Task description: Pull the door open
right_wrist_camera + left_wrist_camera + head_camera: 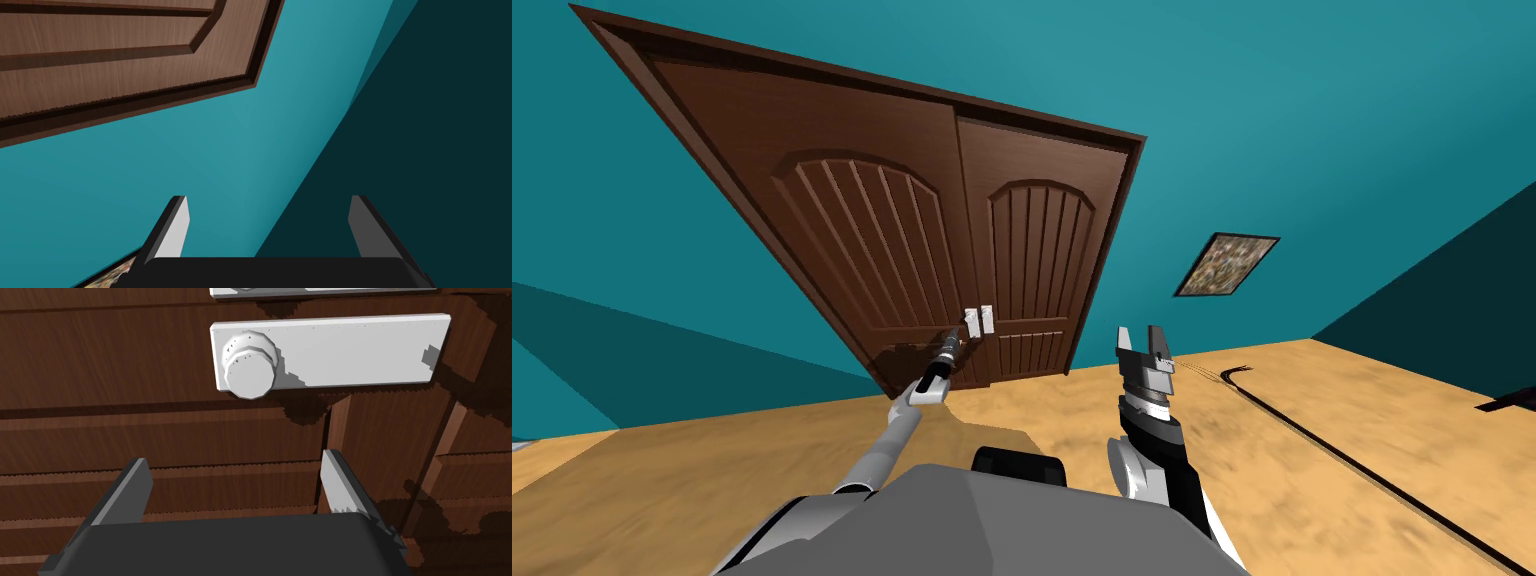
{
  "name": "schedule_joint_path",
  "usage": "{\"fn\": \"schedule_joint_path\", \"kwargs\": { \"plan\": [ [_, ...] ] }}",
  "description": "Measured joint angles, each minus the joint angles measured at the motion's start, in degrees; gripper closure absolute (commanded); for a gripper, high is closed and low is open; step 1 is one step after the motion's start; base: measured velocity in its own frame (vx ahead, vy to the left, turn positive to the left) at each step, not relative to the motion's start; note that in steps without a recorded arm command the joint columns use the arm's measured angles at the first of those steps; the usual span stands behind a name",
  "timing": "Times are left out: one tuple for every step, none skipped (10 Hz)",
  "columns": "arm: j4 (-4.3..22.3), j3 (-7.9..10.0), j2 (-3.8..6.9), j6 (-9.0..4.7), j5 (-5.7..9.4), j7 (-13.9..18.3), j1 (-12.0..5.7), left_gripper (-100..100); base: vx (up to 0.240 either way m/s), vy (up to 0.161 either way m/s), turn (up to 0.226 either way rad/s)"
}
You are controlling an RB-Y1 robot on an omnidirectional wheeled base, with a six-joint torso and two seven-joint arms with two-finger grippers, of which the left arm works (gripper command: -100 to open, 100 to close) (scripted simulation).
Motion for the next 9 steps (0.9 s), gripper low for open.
{"fn": "schedule_joint_path", "kwargs": {
  "plan": [
    [0.37, 0.77, 0.75, 0.11, 0.19, 0.07, 0.56, -100, -0.037, 0.12, 0.196],
    [2.5, 1.68, 1.68, -0.54, 0.38, 0.15, 0.5, -100, 0.002, 0.131, 0.083],
    [2.38, 2.4, 1.89, -0.61, 0.45, -0.01, 1.33, -100, 0.107, 0.141, 0.089],
    [2.57, 3.09, 2.22, -0.6, 0.54, -0.16, 1.98, -100, 0.174, 0.103, 0.031],
    [2.02, 3.55, 2.26, -0.46, 0.58, -0.31, 2.75, -100, 0.207, 0.063, -0.033],
    [2.0, 3.73, 2.12, -0.36, 0.56, -0.5, 2.63, -100, 0.207, 0.031, -0.068],
    [2.2, 3.69, 1.82, -0.4, 0.48, -0.71, 2.08, -100, 0.216, -0.035, -0.115],
    [2.16, 3.41, 1.46, -0.51, 0.4, -0.82, 1.62, -100, 0.228, -0.09, -0.158],
    [2.69, 2.9, 1.07, -0.96, 0.29, -0.83, 0.71, -100, 0.23, -0.093, -0.146]
  ]
}}
